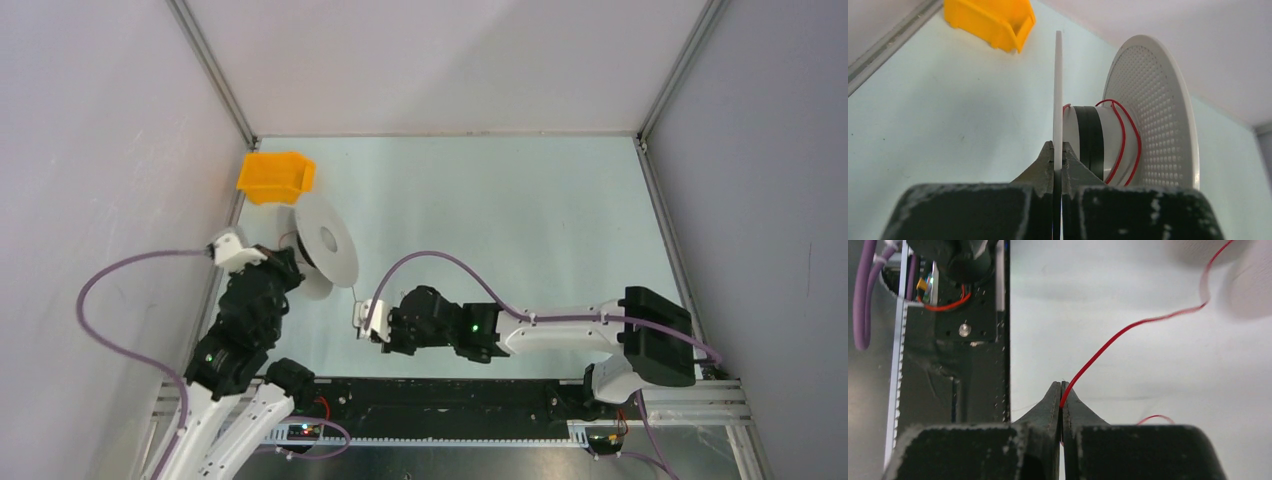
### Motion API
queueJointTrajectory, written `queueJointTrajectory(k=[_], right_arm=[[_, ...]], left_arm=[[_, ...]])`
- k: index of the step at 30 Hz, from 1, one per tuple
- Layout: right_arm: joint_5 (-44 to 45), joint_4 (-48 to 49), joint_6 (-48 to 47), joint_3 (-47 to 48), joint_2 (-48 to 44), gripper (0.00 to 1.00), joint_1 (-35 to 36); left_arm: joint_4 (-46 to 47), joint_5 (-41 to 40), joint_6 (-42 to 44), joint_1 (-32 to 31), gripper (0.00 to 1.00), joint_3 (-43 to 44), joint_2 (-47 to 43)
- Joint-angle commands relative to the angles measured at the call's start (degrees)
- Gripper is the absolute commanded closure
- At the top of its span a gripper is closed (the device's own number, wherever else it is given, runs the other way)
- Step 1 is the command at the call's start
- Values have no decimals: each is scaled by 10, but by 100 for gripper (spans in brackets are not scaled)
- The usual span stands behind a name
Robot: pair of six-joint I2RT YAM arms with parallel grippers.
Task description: Wrap the cables
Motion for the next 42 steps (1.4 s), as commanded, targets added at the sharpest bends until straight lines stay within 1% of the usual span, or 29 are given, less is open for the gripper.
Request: queueJointTrajectory(k=[1,6,13,16,20,23,27,33,37,42], right_arm=[[21,-23,-43,65,-36,97,-13],[12,-65,-38,125,-29,96,-37],[5,-98,-46,185,-19,95,-59],[-2,-106,-40,199,-18,95,-75],[-14,-123,-39,222,-13,95,-97],[-22,-129,-36,234,-9,94,-116],[-26,-136,-29,239,-7,94,-138],[-48,-151,-14,239,2,89,-186],[-73,-168,-5,237,17,88,-211],[-101,-159,-6,210,13,83,-232]], left_arm=[[45,114,86,4,100,19,47],[44,176,126,3,100,16,69],[30,228,204,-10,100,19,102],[24,252,234,-26,100,18,114],[15,257,275,-58,100,17,132],[9,261,289,-86,100,21,149],[4,275,303,-104,100,27,159],[4,322,320,-107,100,21,138],[3,332,312,-105,100,23,121],[4,363,312,-105,100,28,111]])
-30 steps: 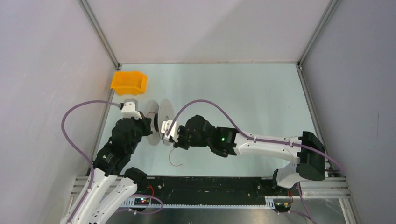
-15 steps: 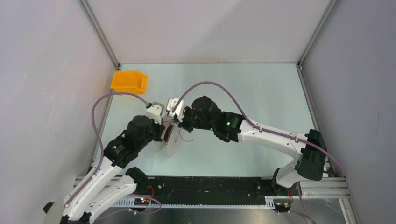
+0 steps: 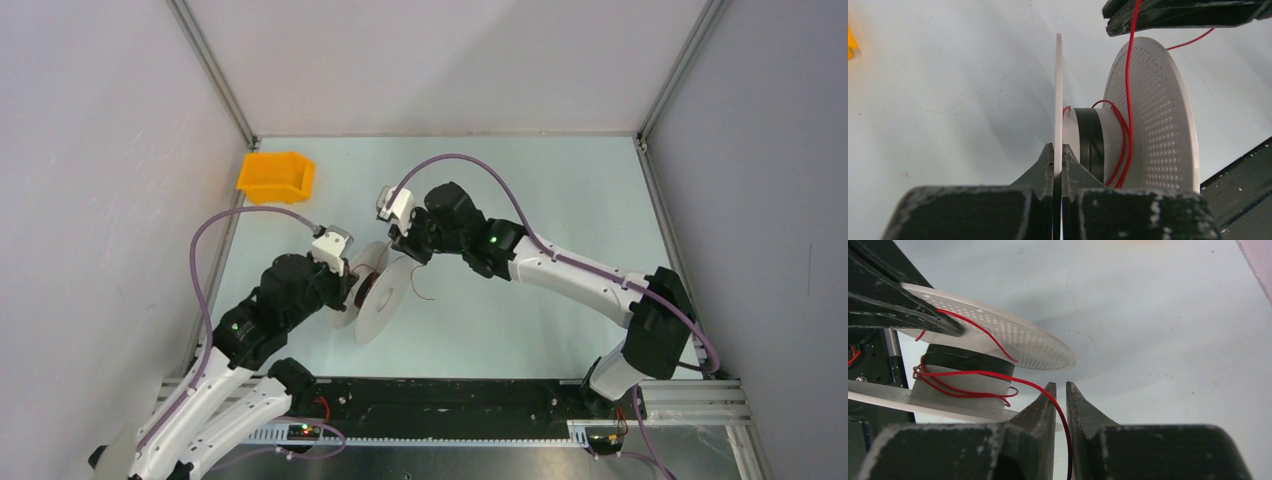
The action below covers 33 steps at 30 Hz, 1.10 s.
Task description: Wrap the cables
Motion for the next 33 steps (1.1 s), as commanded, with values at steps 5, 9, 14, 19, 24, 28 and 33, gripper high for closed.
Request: queueJointTrajectory(k=[5,9,14,19,24,28,33], right_arm=[[-64,12,3,-38,-24,81,-39],[-102,18,5,-66,-34,80,-56],[-207,89,47,-135,-64,78,-106],[-264,122,65,-165,-68,78,-122],[-277,143,71,-187,-74,76,-135],[-286,157,73,-205,-83,74,-149],[-305,199,93,-233,-83,75,-157]], left_arm=[[34,99,11,20,100,32,-23],[36,146,-6,57,100,48,-28],[37,188,-31,95,100,65,-35],[55,226,-58,110,100,79,-38],[64,232,-77,116,100,87,-38],[73,234,-99,127,100,90,-38],[99,239,-136,139,100,91,-37]])
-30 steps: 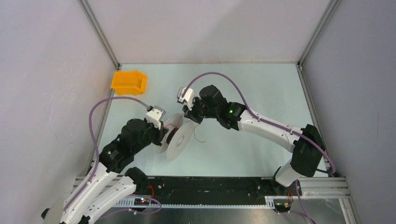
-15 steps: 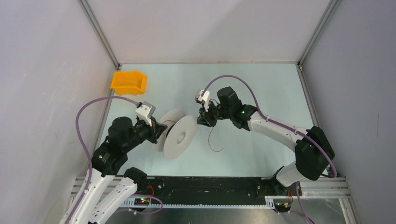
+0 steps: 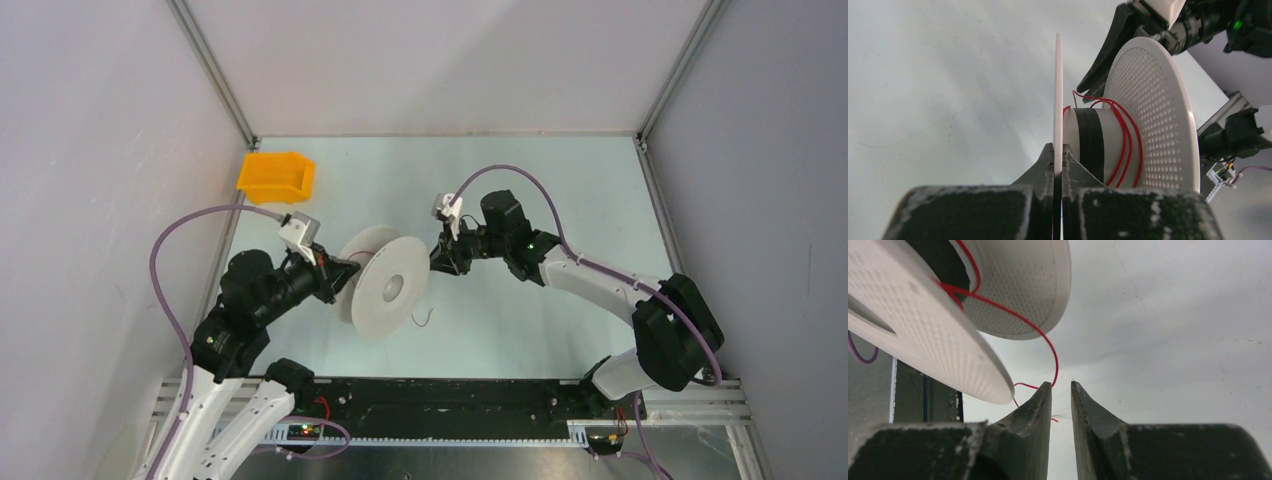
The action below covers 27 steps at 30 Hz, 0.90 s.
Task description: Wrap the cables
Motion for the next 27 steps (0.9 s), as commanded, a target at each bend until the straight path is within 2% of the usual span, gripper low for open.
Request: queueJointTrajectory(k=[1,7,10,14,20,27], right_arm=[[-35,62,27,-20,-20,75,-6],[-11,127,86,-62,-34,73,-11],[40,171,110,-104,-56,68,-11],[119,183,122,-138,-92,63,-10],[185,225,72,-183,-118,60,23],[238,370,-13,-241,-102,52,76]], left_arm=[[86,21,-55,15,100,36,-3],[106,-3,-97,30,100,36,-2],[115,-25,-122,32,100,31,-1],[120,-58,-144,32,100,22,-7],[134,-71,-176,34,100,18,-12],[149,-84,-221,35,100,15,-19]])
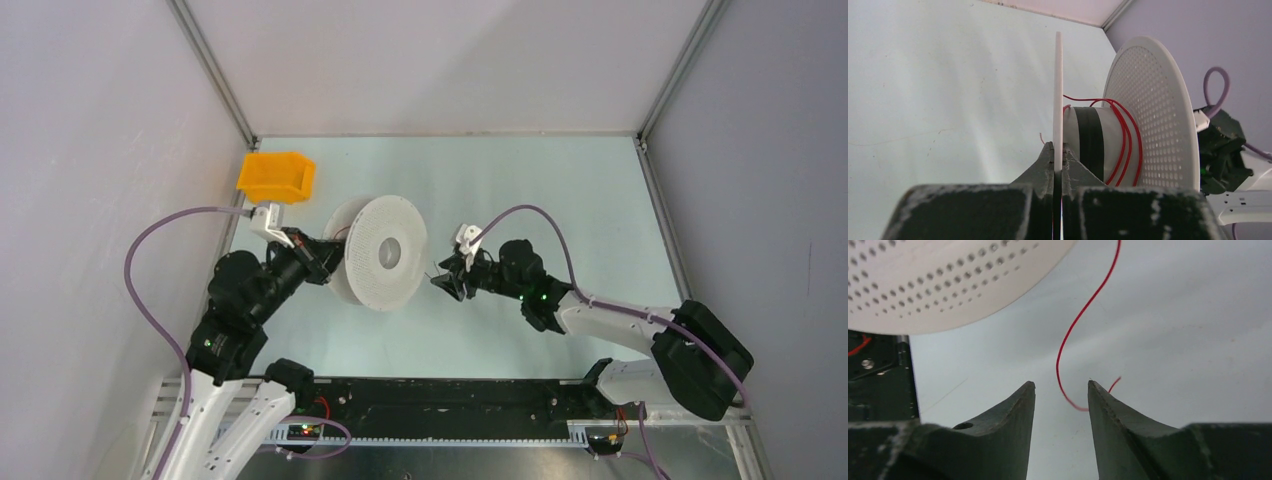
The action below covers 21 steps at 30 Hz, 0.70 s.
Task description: Wrap the cables
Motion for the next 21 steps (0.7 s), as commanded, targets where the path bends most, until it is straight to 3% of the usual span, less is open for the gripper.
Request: queueJointTrajectory(k=[1,5,11,13,14,17,21], right_arm=[[58,162,-76,-34,15,51,26],[71,252,-120,-55,55,49,36],[120,298,-183,-55,93,53,37],[129,297,-185,-55,97,68,34],[128,291,-178,-55,96,80,32],[113,273,-141,-55,88,99,32],[48,252,-29,-56,58,100,32]], left_arm=[[73,-23,-54,5,100,11,-16],[81,-28,-70,6,100,6,-19],[88,-24,-88,6,100,1,-23],[90,-24,-91,5,100,2,-24],[91,-24,-92,6,100,2,-24],[93,-31,-101,6,100,2,-24],[110,-40,-113,11,100,4,-14]])
